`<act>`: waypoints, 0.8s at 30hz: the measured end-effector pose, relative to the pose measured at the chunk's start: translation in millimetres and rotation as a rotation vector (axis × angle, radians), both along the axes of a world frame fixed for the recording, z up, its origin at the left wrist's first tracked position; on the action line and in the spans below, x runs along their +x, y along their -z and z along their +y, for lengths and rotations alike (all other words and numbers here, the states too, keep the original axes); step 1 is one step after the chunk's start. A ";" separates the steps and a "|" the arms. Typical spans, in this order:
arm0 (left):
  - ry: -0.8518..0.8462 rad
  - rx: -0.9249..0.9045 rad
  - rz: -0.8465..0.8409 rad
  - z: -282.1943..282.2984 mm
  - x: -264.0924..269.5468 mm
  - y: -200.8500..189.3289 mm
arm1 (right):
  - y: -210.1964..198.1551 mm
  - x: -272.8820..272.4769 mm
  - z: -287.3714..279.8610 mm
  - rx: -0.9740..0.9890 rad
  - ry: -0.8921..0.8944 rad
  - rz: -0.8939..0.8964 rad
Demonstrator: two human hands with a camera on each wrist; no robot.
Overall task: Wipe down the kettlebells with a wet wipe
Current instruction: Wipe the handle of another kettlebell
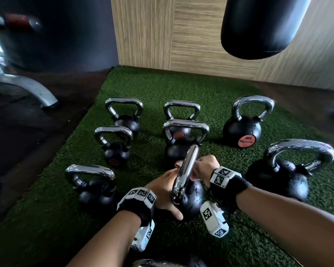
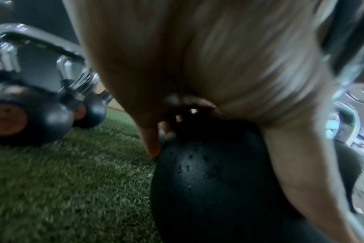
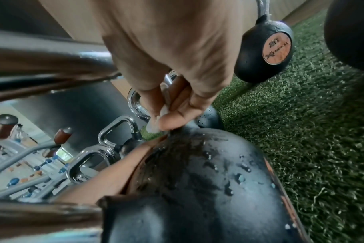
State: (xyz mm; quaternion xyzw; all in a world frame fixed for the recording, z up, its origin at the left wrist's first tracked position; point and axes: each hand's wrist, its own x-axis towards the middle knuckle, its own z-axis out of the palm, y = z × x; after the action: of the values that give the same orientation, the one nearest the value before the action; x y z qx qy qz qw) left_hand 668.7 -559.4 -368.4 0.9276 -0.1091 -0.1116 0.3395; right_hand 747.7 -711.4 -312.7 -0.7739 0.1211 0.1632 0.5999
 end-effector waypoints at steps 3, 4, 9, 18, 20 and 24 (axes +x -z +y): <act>0.056 0.043 0.026 1.6 -5.9 -12.4 | -4.1 -3.8 -3.9 0.041 -0.070 0.033; 0.079 0.037 0.045 4.4 -8.2 -19.2 | -4.4 -5.3 -6.8 0.034 -0.107 0.025; -0.017 0.055 0.093 21.7 -26.6 -66.0 | -7.8 -1.4 -31.0 -0.537 -0.251 -0.316; -0.135 0.304 -0.008 -12.8 -23.0 -114.1 | -35.0 12.1 -26.3 -0.756 -0.724 -0.806; -0.146 0.349 0.013 -10.8 -17.4 -117.5 | -36.7 6.7 -29.4 -0.769 -0.699 -0.784; -0.008 0.449 0.054 4.8 -0.5 -131.4 | -45.0 -1.9 -44.3 -0.858 -0.677 -0.732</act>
State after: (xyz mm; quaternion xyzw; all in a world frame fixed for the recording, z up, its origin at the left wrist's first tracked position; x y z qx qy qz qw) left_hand 668.2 -554.6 -237.0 0.9770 -0.0689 -0.1564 0.1276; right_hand 745.8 -755.7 -267.7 -0.9453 -0.2865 0.0065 0.1561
